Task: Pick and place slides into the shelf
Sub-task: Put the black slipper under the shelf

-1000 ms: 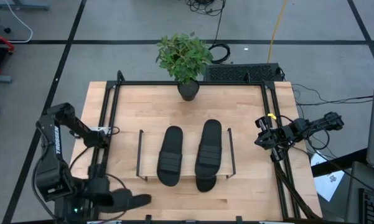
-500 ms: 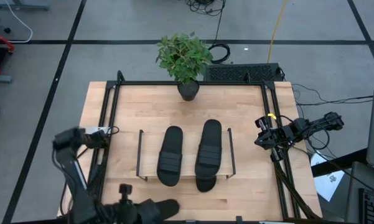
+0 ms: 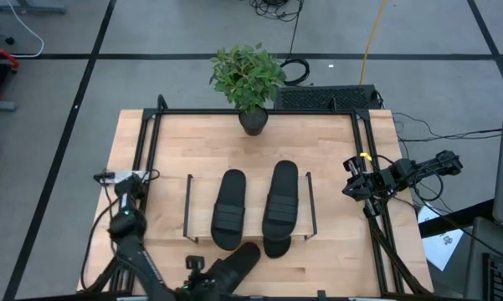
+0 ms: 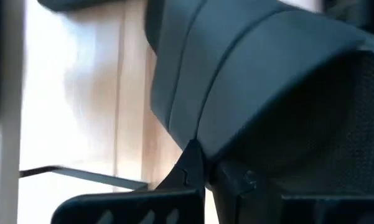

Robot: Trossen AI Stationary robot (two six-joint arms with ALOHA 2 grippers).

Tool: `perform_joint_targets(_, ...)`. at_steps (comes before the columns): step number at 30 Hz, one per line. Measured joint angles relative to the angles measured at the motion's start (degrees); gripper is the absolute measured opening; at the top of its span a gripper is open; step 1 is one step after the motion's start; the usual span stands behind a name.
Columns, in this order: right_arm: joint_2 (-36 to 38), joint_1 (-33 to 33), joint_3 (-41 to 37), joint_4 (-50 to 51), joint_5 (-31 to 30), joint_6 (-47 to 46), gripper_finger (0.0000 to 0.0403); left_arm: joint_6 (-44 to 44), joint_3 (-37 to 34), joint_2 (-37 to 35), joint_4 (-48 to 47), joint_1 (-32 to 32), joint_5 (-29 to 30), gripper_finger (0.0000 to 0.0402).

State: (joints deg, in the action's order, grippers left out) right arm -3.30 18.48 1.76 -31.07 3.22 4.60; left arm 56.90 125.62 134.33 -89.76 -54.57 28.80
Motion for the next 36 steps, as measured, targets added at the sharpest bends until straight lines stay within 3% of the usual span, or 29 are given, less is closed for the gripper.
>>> perform_joint_targets(4,0.01,0.0,-0.01,0.01,-0.04,0.57,0.0,-0.9,-0.2,2.94,-0.29,2.35,-0.31,0.0)
perform_joint_targets(20,-0.01,0.0,-0.02,-1.63,0.0,0.79,0.0,4.13,-0.22,2.63,-0.23,5.2,1.23,0.0)
perform_joint_targets(28,-0.01,0.0,-0.02,-3.41,0.0,1.05,0.0,-8.38,-0.22,2.54,0.4,8.51,-0.14,0.0004)
perform_joint_targets(36,-0.01,0.0,-0.02,-3.23,-0.04,1.05,0.0,-15.93,-2.7,2.46,3.79,8.44,-7.94,0.0009)
